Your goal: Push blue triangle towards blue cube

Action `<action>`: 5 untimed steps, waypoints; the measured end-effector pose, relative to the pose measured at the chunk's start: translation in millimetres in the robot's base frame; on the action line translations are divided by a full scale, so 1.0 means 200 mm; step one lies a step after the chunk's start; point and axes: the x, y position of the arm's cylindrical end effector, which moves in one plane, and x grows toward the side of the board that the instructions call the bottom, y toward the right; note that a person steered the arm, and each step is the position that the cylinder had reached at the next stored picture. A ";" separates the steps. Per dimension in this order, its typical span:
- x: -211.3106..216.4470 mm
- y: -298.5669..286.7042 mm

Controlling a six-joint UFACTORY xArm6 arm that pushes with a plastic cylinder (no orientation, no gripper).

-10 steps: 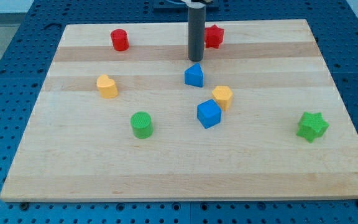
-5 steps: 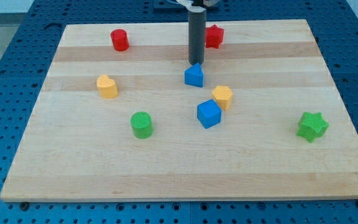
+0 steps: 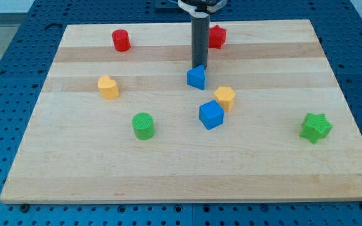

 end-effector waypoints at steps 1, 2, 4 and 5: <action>0.02 0.00; 0.02 0.00; 0.02 0.00; 0.03 0.00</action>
